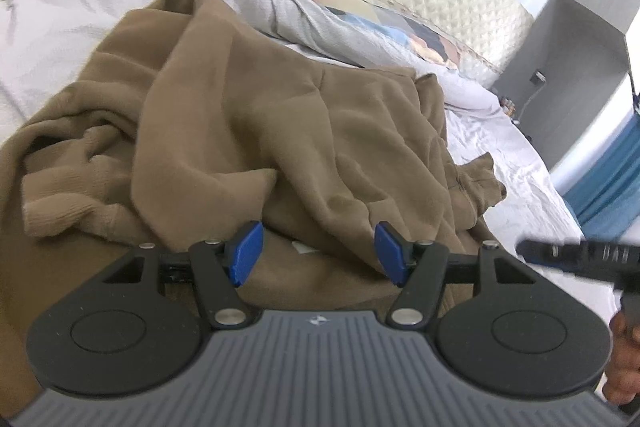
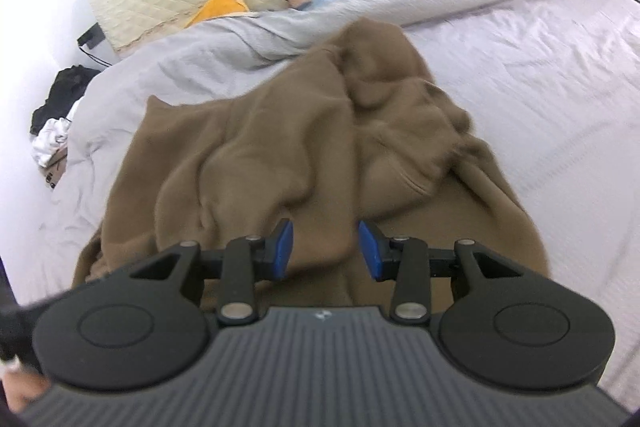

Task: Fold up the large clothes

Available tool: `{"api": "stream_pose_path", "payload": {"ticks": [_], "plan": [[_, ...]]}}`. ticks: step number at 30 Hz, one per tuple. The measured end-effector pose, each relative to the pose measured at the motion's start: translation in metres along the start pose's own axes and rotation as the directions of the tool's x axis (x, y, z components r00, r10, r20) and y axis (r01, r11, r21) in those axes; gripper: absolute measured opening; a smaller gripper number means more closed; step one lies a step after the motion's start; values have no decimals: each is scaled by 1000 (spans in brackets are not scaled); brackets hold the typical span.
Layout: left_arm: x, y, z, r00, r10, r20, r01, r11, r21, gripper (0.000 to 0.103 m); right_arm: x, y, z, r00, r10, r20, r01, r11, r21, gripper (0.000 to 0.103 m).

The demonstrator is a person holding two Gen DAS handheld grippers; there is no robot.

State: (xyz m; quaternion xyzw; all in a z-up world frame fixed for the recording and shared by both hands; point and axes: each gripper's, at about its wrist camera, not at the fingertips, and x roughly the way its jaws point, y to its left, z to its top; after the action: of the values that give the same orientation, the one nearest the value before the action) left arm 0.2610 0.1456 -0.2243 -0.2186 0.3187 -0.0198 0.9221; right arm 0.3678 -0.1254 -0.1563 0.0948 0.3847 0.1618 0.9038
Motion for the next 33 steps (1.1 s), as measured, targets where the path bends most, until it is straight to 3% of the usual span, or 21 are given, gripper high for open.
{"api": "stream_pose_path", "payload": {"ticks": [6,8,15,21,27,29,33], "plan": [[-32,-11,-5,995,99,17,-99,995,4,67,-2,-41,-19,998,-34,-50,37,998,43,41],[-45,-10,-10,991,131,-4,-132,991,-35,67,0,-54,-26,998,-32,-57,35,998,51,42],[-106,-8,-12,971,206,-119,-218,970,-107,67,1,-98,-40,992,72,-104,-53,982,180,39],[-138,15,-6,914,304,-270,-364,908,-208,68,8,-113,-40,982,123,-143,-88,969,229,39],[-149,51,-17,848,375,-375,-493,819,-295,68,2,-126,-41,984,115,-135,-71,952,299,42],[-147,62,-24,834,365,-414,-510,798,-323,68,2,-130,-42,985,101,-138,-52,946,319,40],[-136,65,-34,823,359,-441,-519,790,-325,68,4,-136,-42,984,79,-161,-19,939,344,44]]}}
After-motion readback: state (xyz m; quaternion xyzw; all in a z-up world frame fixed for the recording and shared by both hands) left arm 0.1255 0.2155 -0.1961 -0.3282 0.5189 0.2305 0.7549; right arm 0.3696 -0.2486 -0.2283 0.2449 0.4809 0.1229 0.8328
